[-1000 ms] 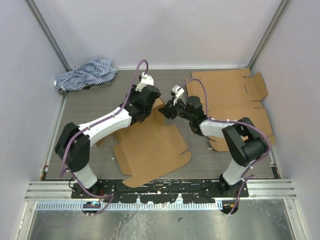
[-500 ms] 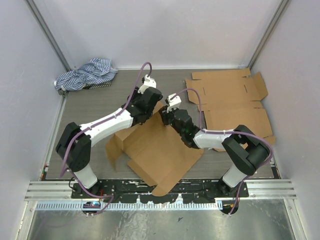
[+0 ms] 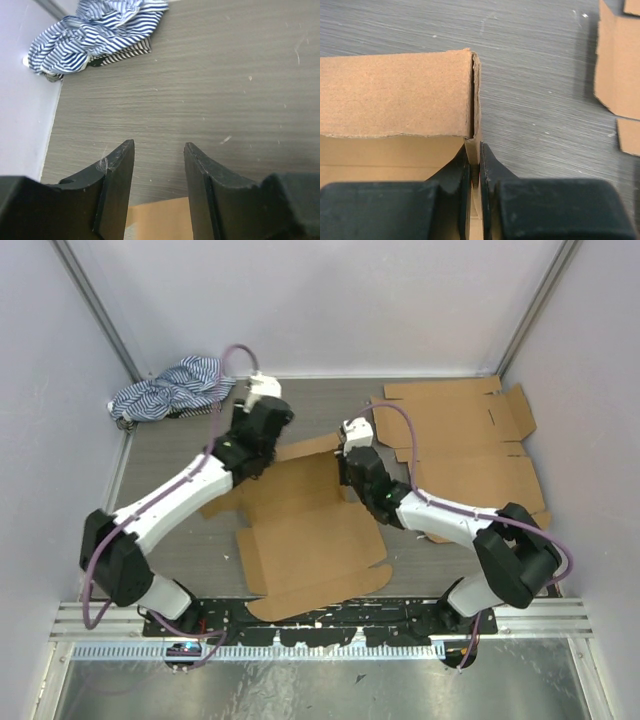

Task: Fold the paper box

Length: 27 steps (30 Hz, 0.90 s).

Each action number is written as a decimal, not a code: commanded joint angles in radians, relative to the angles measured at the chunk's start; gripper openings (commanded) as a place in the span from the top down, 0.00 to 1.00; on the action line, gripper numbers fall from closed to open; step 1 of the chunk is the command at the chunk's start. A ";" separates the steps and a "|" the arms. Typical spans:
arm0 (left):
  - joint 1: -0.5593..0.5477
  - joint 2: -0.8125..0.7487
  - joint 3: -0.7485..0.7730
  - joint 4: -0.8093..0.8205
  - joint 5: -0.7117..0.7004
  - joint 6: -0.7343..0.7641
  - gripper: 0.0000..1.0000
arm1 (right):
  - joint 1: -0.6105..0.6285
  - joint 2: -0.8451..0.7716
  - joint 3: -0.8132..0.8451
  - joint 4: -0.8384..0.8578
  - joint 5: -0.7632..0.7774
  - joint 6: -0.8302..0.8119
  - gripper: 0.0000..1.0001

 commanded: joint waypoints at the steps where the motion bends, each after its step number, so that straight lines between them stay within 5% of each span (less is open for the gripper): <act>1: 0.155 -0.151 0.070 -0.123 0.195 -0.150 0.48 | -0.071 -0.056 0.187 -0.352 -0.048 0.075 0.99; 6: 0.224 -0.190 0.105 -0.271 0.294 -0.203 0.48 | -0.184 0.041 0.413 -0.683 -0.286 0.093 0.99; 13: 0.285 -0.142 0.139 -0.521 0.427 -0.335 0.49 | -0.302 0.216 0.618 -0.935 -0.473 0.092 0.99; 27: 0.398 -0.212 -0.065 -0.540 0.580 -0.450 0.49 | -0.309 0.333 0.632 -1.003 -0.523 0.106 0.99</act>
